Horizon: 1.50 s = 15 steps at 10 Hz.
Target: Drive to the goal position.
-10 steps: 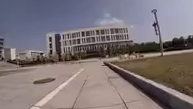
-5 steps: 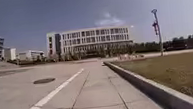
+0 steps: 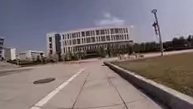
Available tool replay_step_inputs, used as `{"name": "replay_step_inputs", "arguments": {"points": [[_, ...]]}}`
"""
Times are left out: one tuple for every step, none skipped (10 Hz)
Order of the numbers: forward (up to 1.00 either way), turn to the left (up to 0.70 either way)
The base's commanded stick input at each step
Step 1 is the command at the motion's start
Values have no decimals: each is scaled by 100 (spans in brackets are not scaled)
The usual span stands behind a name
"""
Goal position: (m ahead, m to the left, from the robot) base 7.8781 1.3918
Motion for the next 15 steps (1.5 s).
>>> {"name": "replay_step_inputs", "arguments": {"points": [[4, 0], [4, 0], [4, 0], [4, 0], [4, 0], [4, 0], [4, 0], [4, 0], [4, 0], [4, 0], [4, 0], [4, 0], [4, 0], [4, 0], [4, 0]]}}
